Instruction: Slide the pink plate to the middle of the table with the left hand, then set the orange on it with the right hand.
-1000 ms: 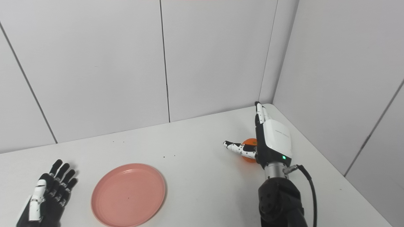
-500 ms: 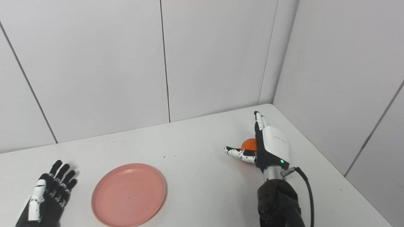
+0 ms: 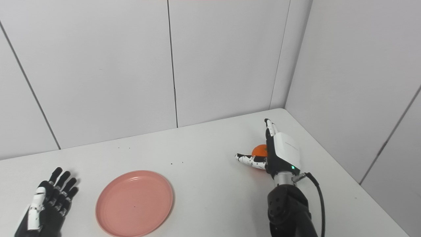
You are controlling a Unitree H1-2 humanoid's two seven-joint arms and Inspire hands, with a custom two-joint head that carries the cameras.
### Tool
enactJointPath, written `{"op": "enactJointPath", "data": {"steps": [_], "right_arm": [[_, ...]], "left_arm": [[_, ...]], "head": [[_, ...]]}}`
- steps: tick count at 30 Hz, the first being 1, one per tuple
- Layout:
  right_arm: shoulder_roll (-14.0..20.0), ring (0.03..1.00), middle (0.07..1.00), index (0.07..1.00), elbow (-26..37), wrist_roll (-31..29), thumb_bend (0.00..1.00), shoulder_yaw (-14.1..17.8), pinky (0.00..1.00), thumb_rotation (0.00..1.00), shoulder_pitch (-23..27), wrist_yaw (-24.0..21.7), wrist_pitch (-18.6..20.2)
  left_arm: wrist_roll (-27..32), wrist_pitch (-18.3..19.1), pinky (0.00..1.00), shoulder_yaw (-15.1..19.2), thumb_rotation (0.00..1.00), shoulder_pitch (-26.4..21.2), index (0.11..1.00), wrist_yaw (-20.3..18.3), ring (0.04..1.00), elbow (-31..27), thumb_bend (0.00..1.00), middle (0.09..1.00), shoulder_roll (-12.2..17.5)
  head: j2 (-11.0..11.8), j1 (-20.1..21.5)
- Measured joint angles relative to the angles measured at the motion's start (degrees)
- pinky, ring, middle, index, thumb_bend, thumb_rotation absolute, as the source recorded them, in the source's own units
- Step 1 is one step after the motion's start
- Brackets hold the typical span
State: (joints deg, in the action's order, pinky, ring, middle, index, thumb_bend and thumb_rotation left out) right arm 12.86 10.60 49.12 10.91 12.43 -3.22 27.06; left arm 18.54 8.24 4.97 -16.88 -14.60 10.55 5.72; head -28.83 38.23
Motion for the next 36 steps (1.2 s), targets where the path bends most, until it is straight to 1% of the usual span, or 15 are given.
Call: {"op": "enactJointPath", "data": {"steps": [5, 7, 10, 14, 17, 20, 21, 25, 27, 31, 36], "right_arm": [[0.89, 0.902, 0.939, 0.96, -1.16, -0.94, 0.96, 0.08, 0.77, 0.44, 0.19, 0.75, 0.0], [0.91, 0.894, 0.935, 0.961, -2.12, -1.13, 0.96, 0.57, 0.76, 0.44, 0.52, 0.8, 0.01], [0.92, 0.883, 0.93, 0.961, -2.55, -1.59, 0.96, 1.15, 0.75, 0.45, 0.71, 0.81, 0.02], [0.96, 0.884, 0.937, 0.961, -3.61, -2.92, 0.95, 1.78, 0.76, 0.43, 0.98, 0.9, 0.02], [0.97, 0.87, 0.933, 0.955, -4.29, -3.89, 0.96, 2.21, 0.72, 0.42, 1.03, 0.89, 0.04], [0.97, 0.872, 0.933, 0.955, -5.24, -4.52, 0.96, 2.54, 0.72, 0.42, 1.19, 0.9, 0.05], [0.97, 0.88, 0.937, 0.952, -5.81, -4.77, 0.96, 2.8, 0.74, 0.42, 1.31, 0.78, 0.06], [0.95, 0.882, 0.933, 0.945, -6.25, -5.31, 0.96, 3.5, 0.74, 0.45, 1.63, -0.75, 0.08], [0.93, 0.873, 0.925, 0.94, -6.45, -5.01, 0.97, 3.84, 0.73, 0.47, 2.02, -1.78, 0.08], [0.76, 0.866, 0.917, 0.933, -7.4, -3.1, 0.97, 4.61, 0.72, 0.47, 2.63, -3.64, 0.08], [0.28, 0.855, 0.918, 0.938, -8.2, -1.29, 0.97, 5.05, 0.69, 0.49, 3.5, -5.38, 0.08]], "left_arm": [[0.0, 0.0, 1.0, 0.01, 1.0, 0.0, 0.979, 0.0, 0.972, -0.01, 0.29, 0.987, 0.03], [0.0, 0.14, 1.0, 0.0, 1.0, 0.0, 0.983, 0.02, 0.976, -0.09, 0.28, 0.992, 0.03], [0.01, 1.65, 1.0, 0.01, 1.0, 0.03, 0.983, 0.29, 0.975, -1.08, 0.28, 0.988, 0.03], [0.01, 2.41, 1.0, 0.0, 1.0, 0.07, 0.976, 0.47, 0.97, -1.61, 0.28, 0.981, 0.02], [0.01, 2.41, 1.0, 0.0, 1.0, 0.07, 0.979, 0.46, 0.973, -1.61, 0.28, 0.983, 0.03], [0.0, 2.41, 1.0, -0.01, 1.0, 0.07, 0.98, 0.46, 0.973, -1.61, 0.29, 0.984, 0.02], [0.0, 2.41, 0.99, -0.03, 1.0, 0.07, 0.977, 0.47, 0.971, -1.62, 0.29, 0.982, 0.02], [-0.02, 2.51, 0.99, -0.04, 1.0, 0.11, 0.974, 0.7, 0.963, -1.8, 0.29, 0.974, 0.02], [-0.02, 2.75, 0.99, -0.05, 1.0, 0.17, 0.972, 1.07, 0.961, -2.09, 0.28, 0.972, -0.02], [-0.01, 4.2, 0.99, -0.04, 1.0, 0.34, 0.972, 1.37, 0.965, -3.17, 0.28, 0.975, -0.04], [-0.01, 4.5, 1.0, -0.04, 1.0, 0.34, 0.978, 1.67, 0.969, -3.36, 0.28, 0.979, -0.07]], "head": [[-0.18, 0.09], [-0.44, -0.09], [-0.61, -0.09], [-0.7, -0.09], [-0.79, -0.18], [-0.88, -0.18], [-0.88, -0.18], [-1.05, -0.35], [-1.23, -0.35], [-1.32, -0.35], [-1.32, -0.35]]}}
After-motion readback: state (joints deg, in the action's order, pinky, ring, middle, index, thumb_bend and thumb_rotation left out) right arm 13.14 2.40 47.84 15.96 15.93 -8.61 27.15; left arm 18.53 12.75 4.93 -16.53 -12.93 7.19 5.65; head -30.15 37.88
